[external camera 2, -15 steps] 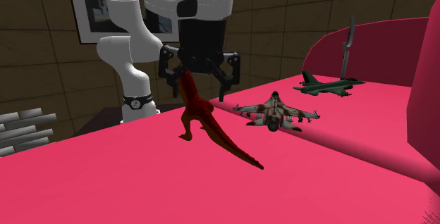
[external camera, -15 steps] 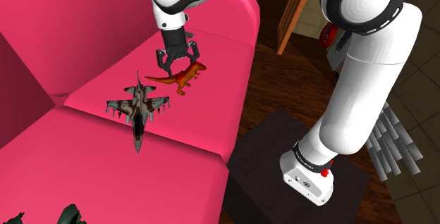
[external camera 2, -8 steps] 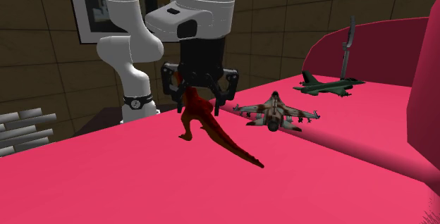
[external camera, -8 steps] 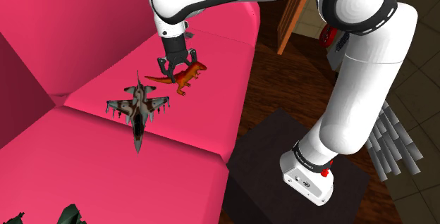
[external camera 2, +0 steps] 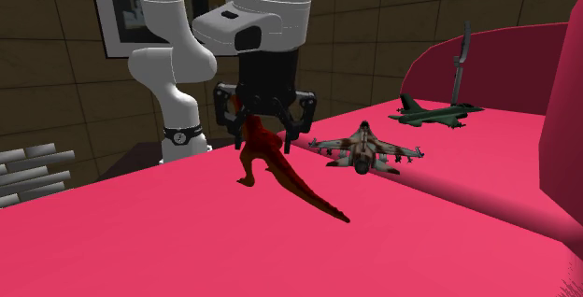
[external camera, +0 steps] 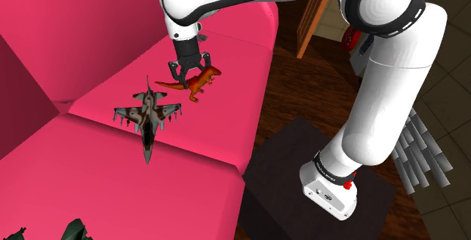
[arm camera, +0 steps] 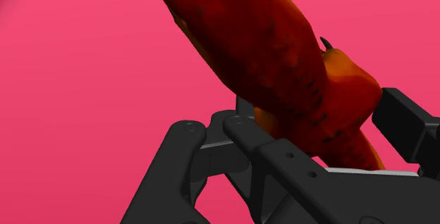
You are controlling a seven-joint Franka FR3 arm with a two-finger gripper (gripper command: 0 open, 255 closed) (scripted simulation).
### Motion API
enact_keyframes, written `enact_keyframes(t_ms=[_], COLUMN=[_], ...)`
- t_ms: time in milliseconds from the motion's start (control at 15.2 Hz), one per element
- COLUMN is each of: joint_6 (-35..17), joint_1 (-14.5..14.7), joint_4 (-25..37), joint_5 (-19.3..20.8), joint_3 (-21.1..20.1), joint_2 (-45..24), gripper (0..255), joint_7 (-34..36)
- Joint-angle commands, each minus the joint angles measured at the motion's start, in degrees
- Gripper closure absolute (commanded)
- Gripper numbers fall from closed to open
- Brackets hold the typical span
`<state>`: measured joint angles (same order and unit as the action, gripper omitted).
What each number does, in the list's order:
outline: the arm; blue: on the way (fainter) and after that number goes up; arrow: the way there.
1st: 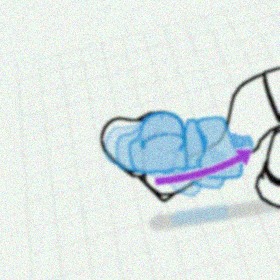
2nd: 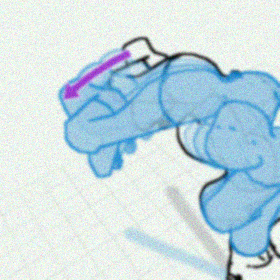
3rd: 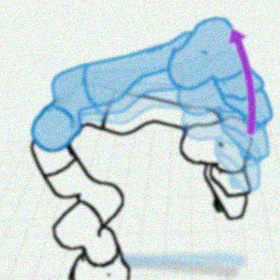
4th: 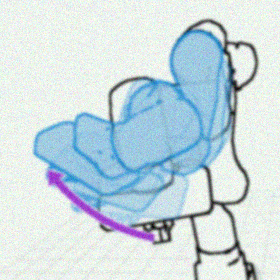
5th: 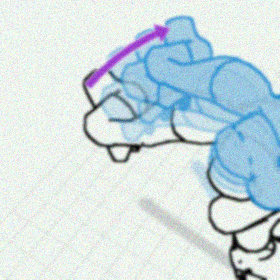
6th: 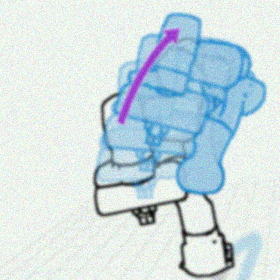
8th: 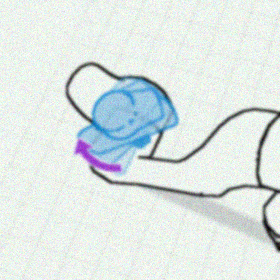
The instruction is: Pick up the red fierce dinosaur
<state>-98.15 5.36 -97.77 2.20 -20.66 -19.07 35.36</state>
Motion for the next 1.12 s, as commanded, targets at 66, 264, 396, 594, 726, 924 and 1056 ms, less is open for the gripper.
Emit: enact_keyframes(t_ms=[66,264,396,594,726,924,1056], joint_6=[1.4,3.5,4.9,7.0,8.5,10.7,10.8], joint_1=[0.0,0.0,0.0,0.0,0.0,0.0,0.1], joint_4=[0.9,2.4,3.5,5.3,6.5,8.5,8.6], joint_5=[-0.2,-0.4,-0.5,-0.7,-0.8,-0.9,-0.9], joint_3=[-0.1,-0.2,-0.2,-0.3,-0.4,-0.4,-0.4], joint_2=[0.4,1.0,1.4,1.8,2.0,2.3,2.3], gripper=[255,255,255,255,255,255,255], joint_7=[0.0,0.0,0.0,0.0,0.0,0.1,0.1])
